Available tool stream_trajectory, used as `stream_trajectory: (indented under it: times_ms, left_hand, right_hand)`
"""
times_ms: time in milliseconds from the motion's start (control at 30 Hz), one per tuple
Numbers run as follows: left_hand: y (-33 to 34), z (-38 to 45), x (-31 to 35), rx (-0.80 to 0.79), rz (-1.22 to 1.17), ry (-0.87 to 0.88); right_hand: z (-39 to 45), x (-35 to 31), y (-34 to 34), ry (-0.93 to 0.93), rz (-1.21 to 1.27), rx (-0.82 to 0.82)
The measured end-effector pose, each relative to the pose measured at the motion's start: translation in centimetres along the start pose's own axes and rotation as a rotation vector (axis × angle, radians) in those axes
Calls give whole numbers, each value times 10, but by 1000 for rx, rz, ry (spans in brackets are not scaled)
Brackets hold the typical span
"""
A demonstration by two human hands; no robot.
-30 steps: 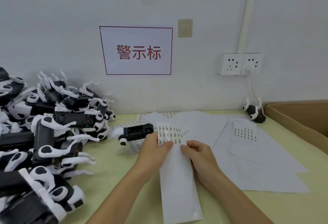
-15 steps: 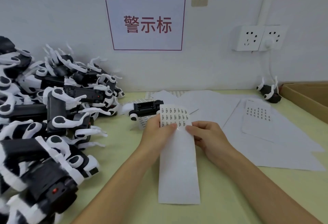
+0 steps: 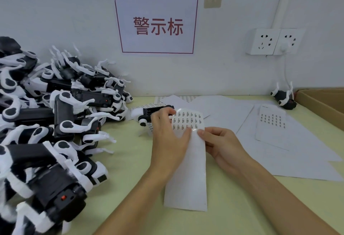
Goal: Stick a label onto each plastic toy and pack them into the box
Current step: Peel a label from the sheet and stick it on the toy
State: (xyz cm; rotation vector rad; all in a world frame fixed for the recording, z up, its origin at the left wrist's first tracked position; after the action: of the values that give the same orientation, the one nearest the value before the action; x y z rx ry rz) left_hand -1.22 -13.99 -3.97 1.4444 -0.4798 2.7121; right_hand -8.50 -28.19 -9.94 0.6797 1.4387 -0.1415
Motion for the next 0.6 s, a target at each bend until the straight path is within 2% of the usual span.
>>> stream_trajectory:
  times_ms: [67,167,367,600]
  left_hand:
    - [0,-4,11,24,147,161]
    - [9,-9,16,-19,264,255]
    - [22,-15,17,-135,268,281]
    - [21,-17,20,-128,279,284]
  right_hand:
    - [-1,0,-2,-6,-23,19]
    - [-1,0,-5,-20,-77,47]
    - [-3,-5,-7,-84,-249,108]
    - [-8,-14,-2,-181,-412,101]
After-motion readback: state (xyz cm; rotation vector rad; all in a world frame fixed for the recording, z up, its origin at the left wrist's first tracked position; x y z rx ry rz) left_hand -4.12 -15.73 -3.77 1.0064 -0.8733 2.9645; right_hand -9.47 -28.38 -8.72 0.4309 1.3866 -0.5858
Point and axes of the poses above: each hand's wrist, its own z-axis towards the middle knuckle, its own y-axis out of the palm, x = y × z, the point moved 10 cm from there along z, towards the middle knuckle, and after that the axes turned 4 degrees about x, right-handed, at the moved point
